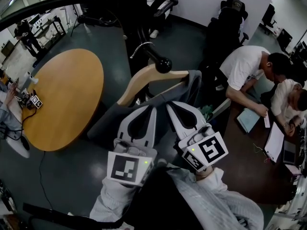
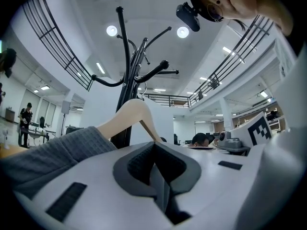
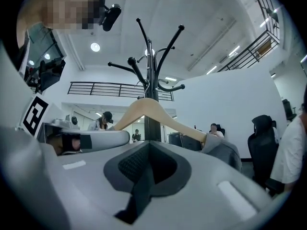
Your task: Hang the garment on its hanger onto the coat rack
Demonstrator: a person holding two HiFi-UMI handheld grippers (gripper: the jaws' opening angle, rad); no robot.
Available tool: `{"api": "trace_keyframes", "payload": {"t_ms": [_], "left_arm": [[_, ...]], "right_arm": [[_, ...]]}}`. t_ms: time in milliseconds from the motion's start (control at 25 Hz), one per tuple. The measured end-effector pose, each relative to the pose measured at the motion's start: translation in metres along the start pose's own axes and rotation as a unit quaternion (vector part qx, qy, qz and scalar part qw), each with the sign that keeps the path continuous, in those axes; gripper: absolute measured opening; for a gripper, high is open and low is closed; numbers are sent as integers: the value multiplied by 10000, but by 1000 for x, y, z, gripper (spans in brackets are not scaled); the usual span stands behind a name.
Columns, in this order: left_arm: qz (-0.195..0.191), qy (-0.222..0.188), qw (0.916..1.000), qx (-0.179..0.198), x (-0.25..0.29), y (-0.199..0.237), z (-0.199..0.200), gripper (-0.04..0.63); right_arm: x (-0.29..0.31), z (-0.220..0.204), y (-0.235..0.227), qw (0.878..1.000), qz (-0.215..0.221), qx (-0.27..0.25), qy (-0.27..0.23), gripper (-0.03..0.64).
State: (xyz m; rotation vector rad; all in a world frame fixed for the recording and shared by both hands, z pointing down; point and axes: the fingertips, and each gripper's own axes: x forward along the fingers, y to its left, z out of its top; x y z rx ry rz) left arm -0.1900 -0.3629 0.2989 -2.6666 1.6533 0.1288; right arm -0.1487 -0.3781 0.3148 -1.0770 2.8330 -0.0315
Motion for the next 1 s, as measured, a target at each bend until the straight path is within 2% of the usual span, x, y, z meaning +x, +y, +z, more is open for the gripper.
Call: {"api": "trace_keyframes", "payload": {"t_ms": [520, 800, 1000], "left_arm": [[185, 46, 9998, 79, 3, 1, -4, 5], [135, 57, 9999, 51, 3, 3, -6, 5], [-48, 17, 9999, 89, 8, -8, 0, 5]], "right_arm": [[3, -5, -7, 9999, 152, 2, 60, 0], [6, -5, 0, 9997, 230, -54, 10, 0], [-1, 3, -3, 9999, 149, -45, -19, 0]]}}
